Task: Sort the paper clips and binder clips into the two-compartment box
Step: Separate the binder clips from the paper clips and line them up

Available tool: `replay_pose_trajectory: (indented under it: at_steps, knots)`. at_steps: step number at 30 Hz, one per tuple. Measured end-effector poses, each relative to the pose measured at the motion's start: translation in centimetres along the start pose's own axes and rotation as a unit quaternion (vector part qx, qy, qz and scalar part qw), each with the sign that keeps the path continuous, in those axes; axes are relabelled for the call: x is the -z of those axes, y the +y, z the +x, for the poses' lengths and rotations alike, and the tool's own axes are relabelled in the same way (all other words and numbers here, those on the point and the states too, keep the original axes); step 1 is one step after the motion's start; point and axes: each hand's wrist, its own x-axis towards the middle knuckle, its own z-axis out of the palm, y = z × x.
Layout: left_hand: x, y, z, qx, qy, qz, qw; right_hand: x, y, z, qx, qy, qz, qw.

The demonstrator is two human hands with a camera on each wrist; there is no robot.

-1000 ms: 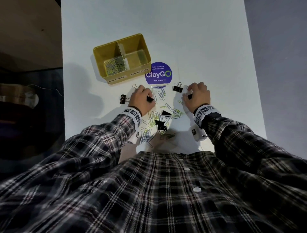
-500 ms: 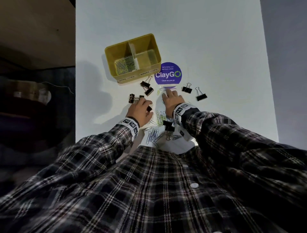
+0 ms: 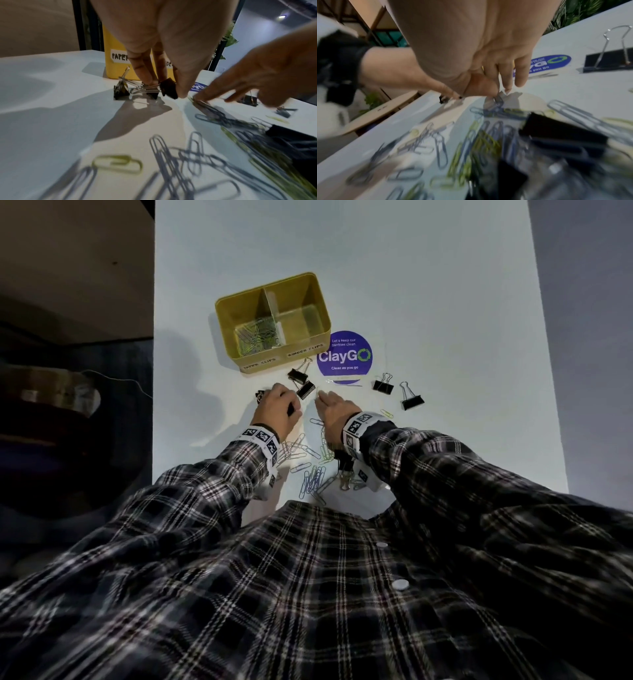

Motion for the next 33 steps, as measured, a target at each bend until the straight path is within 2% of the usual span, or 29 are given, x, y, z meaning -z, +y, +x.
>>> replay_pose_trajectory:
  at_steps: [3,5,6,9,11,14,16,19,22,26,33]
  knots:
    - [0.9,-0.4,1.4,0.005,0.01,0.008,1.0,-0.9,0.2,-0.6,0.037,-0.046,-0.012,0.998]
    - [1.1,-0.5,1.9,0.014,0.018,0.023,0.999,-1.6,0.7,-1.6,0.073,-0.035,0.026,0.996]
    - [1.0,-0.3,1.9,0.011,0.022,0.039,0.999,-2.0,1.3,-2.3,0.068,-0.009,0.068,0.995]
    - [0.5,1.7,1.1,-0.047,0.022,0.084,0.995,-3.2,4.5,-4.9,-0.043,0.118,0.203,0.971]
    - [-0.4,3.7,-0.4,-0.112,-0.028,0.076,0.99,-4.2,6.8,-6.8,-0.09,0.166,0.232,0.954]
    - [-2.3,6.6,-3.5,-0.182,-0.145,0.054,0.971,-5.5,8.2,-8.3,-0.074,0.127,0.234,0.961]
    - [-3.5,7.6,-5.0,-0.186,-0.176,0.054,0.965,-5.8,8.1,-8.5,-0.059,0.107,0.231,0.965]
    - [-4.8,7.8,-5.8,-0.173,-0.208,0.147,0.951,-5.7,7.4,-8.2,-0.03,0.101,0.2,0.974]
    - [-5.1,7.5,-5.8,-0.19,-0.211,0.198,0.938,-5.7,6.5,-7.6,0.016,0.096,0.125,0.987]
    - [-4.7,7.0,-5.9,-0.207,-0.198,0.148,0.947,-5.4,6.3,-7.1,0.007,0.077,0.076,0.994]
    - [-4.6,6.7,-6.0,-0.126,-0.179,0.038,0.975,-5.0,6.9,-7.0,-0.026,0.059,0.083,0.994]
